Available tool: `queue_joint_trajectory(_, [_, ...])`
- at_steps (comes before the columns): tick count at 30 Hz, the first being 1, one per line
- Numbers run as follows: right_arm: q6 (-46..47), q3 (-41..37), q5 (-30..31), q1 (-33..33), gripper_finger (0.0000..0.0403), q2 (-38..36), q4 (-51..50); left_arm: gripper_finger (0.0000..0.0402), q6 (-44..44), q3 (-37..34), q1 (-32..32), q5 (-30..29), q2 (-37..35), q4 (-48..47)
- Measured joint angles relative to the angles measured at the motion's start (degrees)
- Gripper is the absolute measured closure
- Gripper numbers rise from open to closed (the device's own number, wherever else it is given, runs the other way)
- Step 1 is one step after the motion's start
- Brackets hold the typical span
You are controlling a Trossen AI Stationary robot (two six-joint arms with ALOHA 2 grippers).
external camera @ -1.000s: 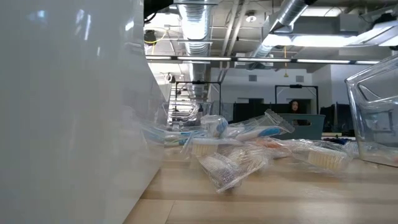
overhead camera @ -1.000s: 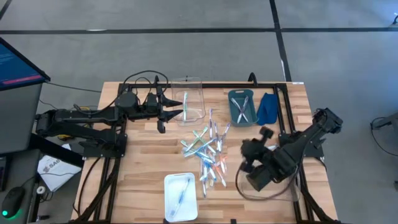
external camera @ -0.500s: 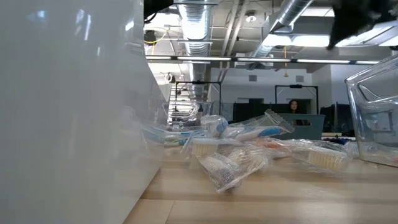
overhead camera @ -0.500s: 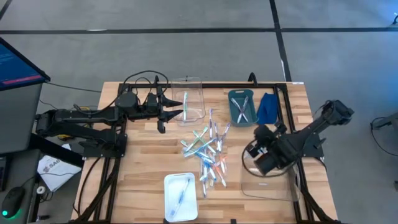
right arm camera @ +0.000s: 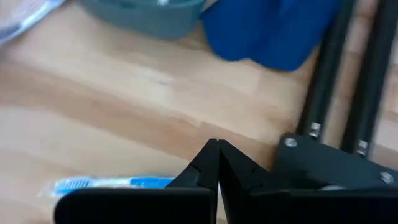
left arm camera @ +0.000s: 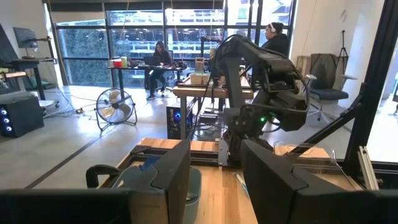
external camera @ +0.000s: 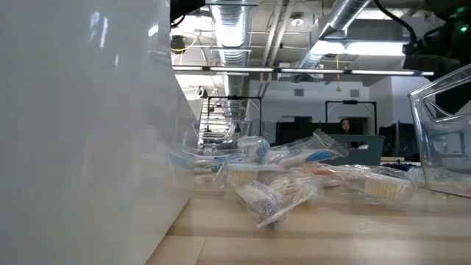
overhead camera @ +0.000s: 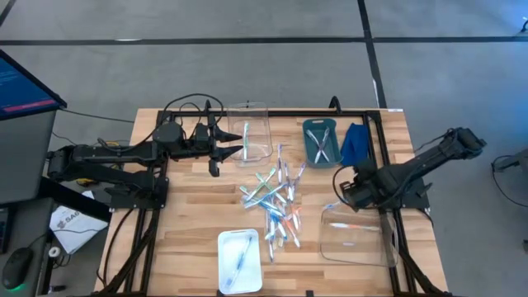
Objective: Pick & Place Toothbrushes
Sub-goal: Put the blue toothbrush into the white bin
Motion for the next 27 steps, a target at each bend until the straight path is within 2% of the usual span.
queue_joint_trajectory(8, [-27.34,-0.71,-1.60,-4.16,0.0403,1.40,4.29,0.0266,0.00,0.00,0.00,0.01,0.00,0.15])
queue_joint_trajectory(11, [-31.67,-0.71,-3.77,-5.50,0.0403,3.26,4.95,0.0266,0.00,0.00,0.00,0.01,0.00,0.20])
queue_joint_trajectory(14, [-34.17,-0.71,-3.62,-6.43,0.0403,5.65,4.45,0.0266,0.00,0.00,0.00,0.01,0.00,0.20])
queue_joint_trajectory(17, [-40.98,-0.73,-3.29,-7.25,0.0403,7.77,3.02,0.0266,0.00,0.00,0.00,0.01,0.00,0.20])
queue_joint_trajectory(23, [-45.26,-1.59,11.14,-10.53,0.0403,13.09,4.91,0.0266,0.00,0.00,0.00,0.01,0.00,0.06])
queue_joint_trajectory(27, [-47.13,-1.02,12.88,-14.05,0.0403,17.13,5.35,0.0266,0.00,0.00,0.00,-0.01,0.00,0.05])
